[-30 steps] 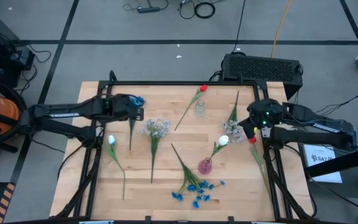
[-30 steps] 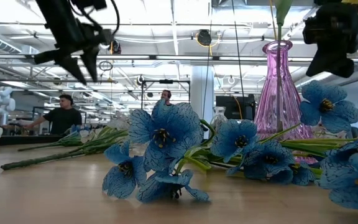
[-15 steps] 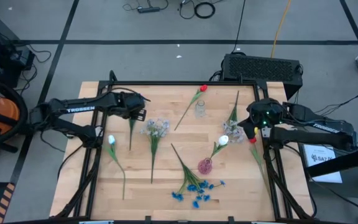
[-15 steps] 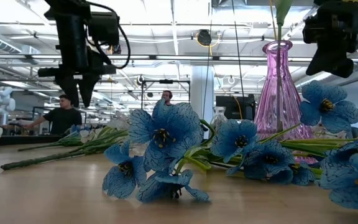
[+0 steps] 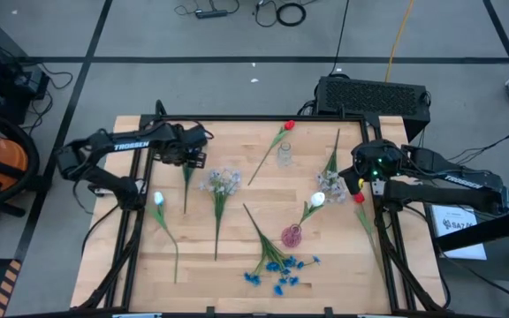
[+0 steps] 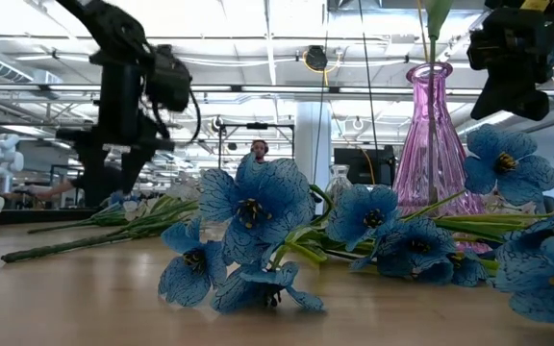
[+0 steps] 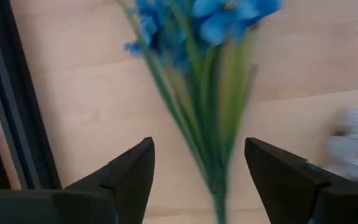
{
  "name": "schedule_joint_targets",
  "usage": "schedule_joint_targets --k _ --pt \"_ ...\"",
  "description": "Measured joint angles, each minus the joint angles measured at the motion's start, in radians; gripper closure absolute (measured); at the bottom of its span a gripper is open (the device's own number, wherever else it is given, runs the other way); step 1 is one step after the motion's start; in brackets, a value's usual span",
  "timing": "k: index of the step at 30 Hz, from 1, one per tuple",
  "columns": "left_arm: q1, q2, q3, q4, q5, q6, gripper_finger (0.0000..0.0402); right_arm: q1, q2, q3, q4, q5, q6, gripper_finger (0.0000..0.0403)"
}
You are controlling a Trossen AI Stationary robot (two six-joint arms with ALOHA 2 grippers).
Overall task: Sort flowers into vase by color
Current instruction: Put the top blue flowers into the transparent vase
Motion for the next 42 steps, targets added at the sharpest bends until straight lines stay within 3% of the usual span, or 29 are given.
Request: schedule_joint_targets --k 6,12,19,23,30,37,42 --pt "0.066 0.096 -0.001 0.087 0.069 0.136 0.0143 0.0 0.0 0.0 0.0 0.002 0.019 0.0403" --pt "0.096 0.177 -0.001 0.211 0.1 0.165 0.0143 0.0 0.0 0.0 0.0 0.003 0.05 0.0403" --pt "0.121 0.272 0.008 0.233 0.128 0.213 0.0152 0.0 0.0 0.0 0.001 0.03 0.06 0.0403" --pt "0.131 0.277 0.007 0.263 0.139 0.217 0.0207 0.0 0.0 0.0 0.006 0.049 0.059 0.0403" --pt "0.166 0.281 0.012 0.304 0.174 0.291 0.0378 0.0 0.0 0.0 0.007 0.061 0.052 0.0403" --pt "0.179 0.265 0.107 0.26 0.234 0.346 0.0383 0.0 0.0 0.0 0.022 0.097 0.041 0.0403" --pt "0.172 0.16 0.209 0.333 0.248 0.404 0.0383 0.0 0.0 0.0 0.034 0.098 0.041 0.0403"
